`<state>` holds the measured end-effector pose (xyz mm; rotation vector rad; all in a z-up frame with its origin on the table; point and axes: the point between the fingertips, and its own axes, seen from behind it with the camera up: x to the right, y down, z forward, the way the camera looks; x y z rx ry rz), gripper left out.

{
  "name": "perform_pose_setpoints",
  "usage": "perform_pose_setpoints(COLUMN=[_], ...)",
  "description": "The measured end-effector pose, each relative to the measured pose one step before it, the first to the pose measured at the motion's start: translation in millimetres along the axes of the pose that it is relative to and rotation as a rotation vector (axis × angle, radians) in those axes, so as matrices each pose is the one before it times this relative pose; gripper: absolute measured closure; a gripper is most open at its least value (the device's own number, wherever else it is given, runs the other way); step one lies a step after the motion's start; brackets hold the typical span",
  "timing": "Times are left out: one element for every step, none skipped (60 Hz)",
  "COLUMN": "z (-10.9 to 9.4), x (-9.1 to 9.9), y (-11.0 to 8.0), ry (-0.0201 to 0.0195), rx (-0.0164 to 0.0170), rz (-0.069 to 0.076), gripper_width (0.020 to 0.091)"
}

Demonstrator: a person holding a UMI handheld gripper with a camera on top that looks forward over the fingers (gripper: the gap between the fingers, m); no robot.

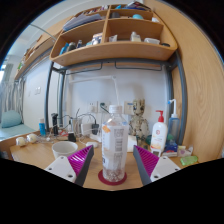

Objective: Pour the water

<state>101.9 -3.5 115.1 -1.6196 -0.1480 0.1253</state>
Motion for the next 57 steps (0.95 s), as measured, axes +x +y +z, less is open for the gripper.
perform_pose_setpoints(z=[-5.35,-5.25,-5.37,-5.15,-5.48,-5.45,-6.56,-4.91,-5.1,-4.65,-4.45,-4.84,-4.14,-3.97,-3.92,-3.51,-3.49,-3.09,-3.27,-3.14,-3.11,-2.5,-2.43,-2.46,-2.99,-1.91,-1.88,-1.68,-1.46,-1.61,-1.44,-1.5,-0.59,-0.7,-0.77,-0.96,-0.41,-0.44,-0.48,-0.45,-0.42,-0.42,-0.51,-0.95,-0.34,-0.23,-0.24,-0.04,0.05,0.0,0.12,0.24,0.03,0.03,0.33,0.22,0.44], x=[-0.2,-0.07,0.07,-0.3,-0.22,-0.75,-0.77,-0.48,0.28,1.37,1.48,1.22,1.54,1.41,1.41,2.0,2.29,1.85,1.69,1.55,1.74,1.48,1.63,1.62,1.99,0.86,0.45,0.52,0.89,0.97,1.51,0.14,0.52,0.51,0.62,1.09,1.55,1.22,1.14,0.84,0.63,0.32,0.34,0.62,0.09,-0.36,-0.67,-0.79,-0.66,-0.54,-0.44,-0.39,-0.68,-0.75,-0.78,-0.58,-0.39], y=[2.07,2.39,2.23,1.74,1.85,1.74,1.73,1.33,1.63,1.51,1.36,1.01,0.82,1.32,1.46,1.34,1.54,1.71,1.62,1.15,0.36,0.65,0.45,0.23,-0.28,-0.12,0.02,0.06,0.29,0.45,0.27,-1.22,0.29,0.07,0.22,0.36,0.45,0.39,0.5,0.55,0.08,-0.24,-0.23,-0.5,0.2,0.34,0.29,-0.05,-0.23,-0.35,-0.29,-0.33,-0.07,0.0,0.61,0.09,0.08], ry=[0.00383,0.00418,0.0048,0.00491,0.00478,0.00435,0.00364,0.0035,0.00622,0.01023,0.0126,0.01284,0.01142,0.01122,0.01122,0.01233,0.01332,0.01223,0.00994,0.00779,0.00747,0.00817,0.00853,0.00746,0.00507,0.00353,0.00239,0.00214,0.00199,0.00286,0.00367,0.00435,0.00159,-0.00002,0.00019,0.00221,0.0028,0.00298,0.00237,0.0012,0.00005,-0.00051,-0.00011,-0.00078,-0.00098,-0.00242,-0.0035,-0.0039,-0.00321,-0.00201,-0.00165,-0.00266,-0.00294,-0.00292,-0.00344,-0.00293,-0.00203], rx=[-0.00565,-0.00598,-0.00567,-0.00436,-0.00415,-0.00371,-0.00417,-0.00299,-0.00342,-0.00408,-0.00419,-0.00355,-0.00267,-0.00305,-0.00374,-0.00386,-0.00517,-0.00505,-0.00522,-0.00405,-0.0045,-0.0008,0.00023,0.00186,0.00329,0.00384,0.00289,0.00169,0.00097,0.00002,-0.00034,-0.00176,0.00129,0.00075,0.00053,0.00024,0.00059,-0.00027,-0.00035,0.00042,0.00143,0.00247,0.00206,-0.00056,-0.00159,-0.00225,-0.0019,-0.0002,0.00113,0.00153,0.00197,0.00193,0.00028,-0.00023,-0.0002,-0.0002,-0.00011], rz=[0.0075,0.0072,0.0079,0.0084,0.0075,0.0058,0.0025,0.0033,0.0047,0.0057,0.0063,0.0047,0.0054,0.0053,0.0049,0.0046,0.0046,0.0048,0.0039,0.0024,0.0006,0.001,0.0008,-0.0001,-0.0023,-0.002,-0.0022,-0.0021,-0.0007,-0.0001,-0.0001,-0.0004,-0.0016,-0.0021,-0.0023,-0.0027,-0.0032,-0.0033,-0.0037,-0.0038,-0.0049,-0.0059,-0.0062,-0.0046,-0.0022,0.0003,0.0017,0.0021,0.0025,0.002,0.0016,0.0017,0.0032,0.0035,0.003,0.0017,0.0018], gripper_width=[0.0298,0.0295,0.0293,0.0289,0.0287,0.0287,0.0287,0.0289,0.029,0.0288,0.0288,0.0286,0.0286,0.0287,0.0288,0.0287,0.0287,0.0288,0.0288,0.0291,0.0291,0.0291,0.0289,0.0288,0.0289,0.0287,0.0288,0.0288,0.0288,0.0288,0.0288,0.0285,0.0285,0.0287,0.0288,0.0287,0.0287,0.0286,0.0285,0.0286,0.0287,0.0287,0.0286,0.0287,0.0289,0.0289,0.029,0.0288,0.0288,0.029,0.029,0.0291,0.0291,0.0289,0.0288,0.0289,0.0289])
